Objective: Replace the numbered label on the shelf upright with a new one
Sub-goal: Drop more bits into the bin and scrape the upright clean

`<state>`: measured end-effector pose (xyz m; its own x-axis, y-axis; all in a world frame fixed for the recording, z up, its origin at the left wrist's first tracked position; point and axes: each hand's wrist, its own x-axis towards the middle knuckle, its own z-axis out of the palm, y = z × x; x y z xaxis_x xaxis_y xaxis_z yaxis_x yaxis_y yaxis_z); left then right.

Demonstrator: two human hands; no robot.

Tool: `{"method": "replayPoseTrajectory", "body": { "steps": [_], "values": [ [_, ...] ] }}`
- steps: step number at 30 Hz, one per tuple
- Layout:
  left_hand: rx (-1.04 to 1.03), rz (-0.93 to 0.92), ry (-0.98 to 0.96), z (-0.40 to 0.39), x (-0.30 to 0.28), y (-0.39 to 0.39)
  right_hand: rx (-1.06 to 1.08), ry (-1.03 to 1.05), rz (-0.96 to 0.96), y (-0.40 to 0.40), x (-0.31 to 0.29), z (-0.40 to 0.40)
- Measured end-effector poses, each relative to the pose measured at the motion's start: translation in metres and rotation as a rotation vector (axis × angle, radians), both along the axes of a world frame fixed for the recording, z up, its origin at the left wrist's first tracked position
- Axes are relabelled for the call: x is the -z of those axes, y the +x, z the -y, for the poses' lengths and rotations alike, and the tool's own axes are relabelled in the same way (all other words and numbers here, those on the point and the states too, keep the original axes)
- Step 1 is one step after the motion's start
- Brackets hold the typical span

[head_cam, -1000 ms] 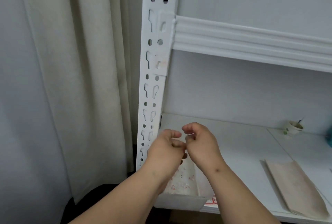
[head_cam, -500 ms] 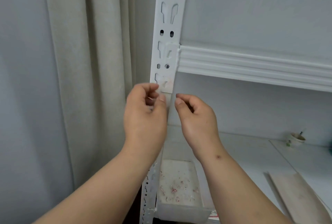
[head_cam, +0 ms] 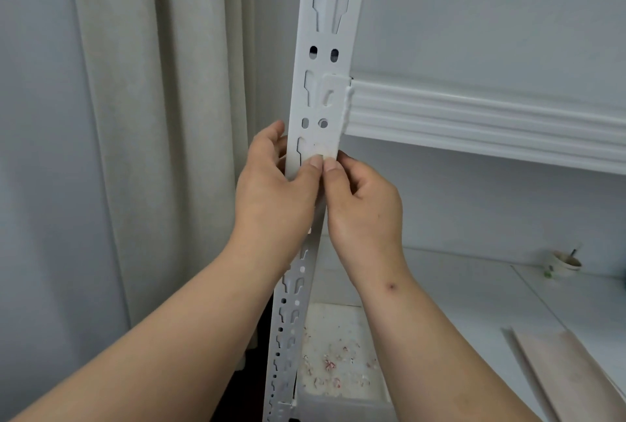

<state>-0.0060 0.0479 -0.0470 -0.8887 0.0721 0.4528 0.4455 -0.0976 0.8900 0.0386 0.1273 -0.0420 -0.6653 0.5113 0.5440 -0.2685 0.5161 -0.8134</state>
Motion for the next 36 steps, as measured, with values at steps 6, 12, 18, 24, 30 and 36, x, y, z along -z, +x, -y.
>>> {"method": "replayPoseTrajectory", "body": {
  "steps": [6, 12, 18, 24, 30, 36],
  "values": [
    [0.072, -0.003, 0.07, 0.002, 0.001, -0.001, 0.083, -0.02, -0.008, -0.008, -0.007, 0.002],
    [0.118, 0.017, 0.106, 0.001, 0.004, -0.003, 0.011, -0.048, -0.022, 0.001, 0.002, 0.003],
    [0.144, 0.027, 0.163, -0.001, 0.006, -0.005, 0.035, -0.051, -0.027, -0.002, -0.006, 0.003],
    [0.172, 0.02, 0.203, -0.001, 0.004, -0.003, 0.03, -0.073, -0.014, 0.001, -0.006, 0.005],
    [0.182, 0.046, 0.263, -0.002, 0.001, 0.0, 0.056, -0.122, -0.045, 0.001, -0.008, 0.008],
    [0.215, 0.056, 0.265, 0.001, -0.001, -0.002, 0.064, -0.087, -0.025, 0.0, -0.011, 0.008]
  ]
}}
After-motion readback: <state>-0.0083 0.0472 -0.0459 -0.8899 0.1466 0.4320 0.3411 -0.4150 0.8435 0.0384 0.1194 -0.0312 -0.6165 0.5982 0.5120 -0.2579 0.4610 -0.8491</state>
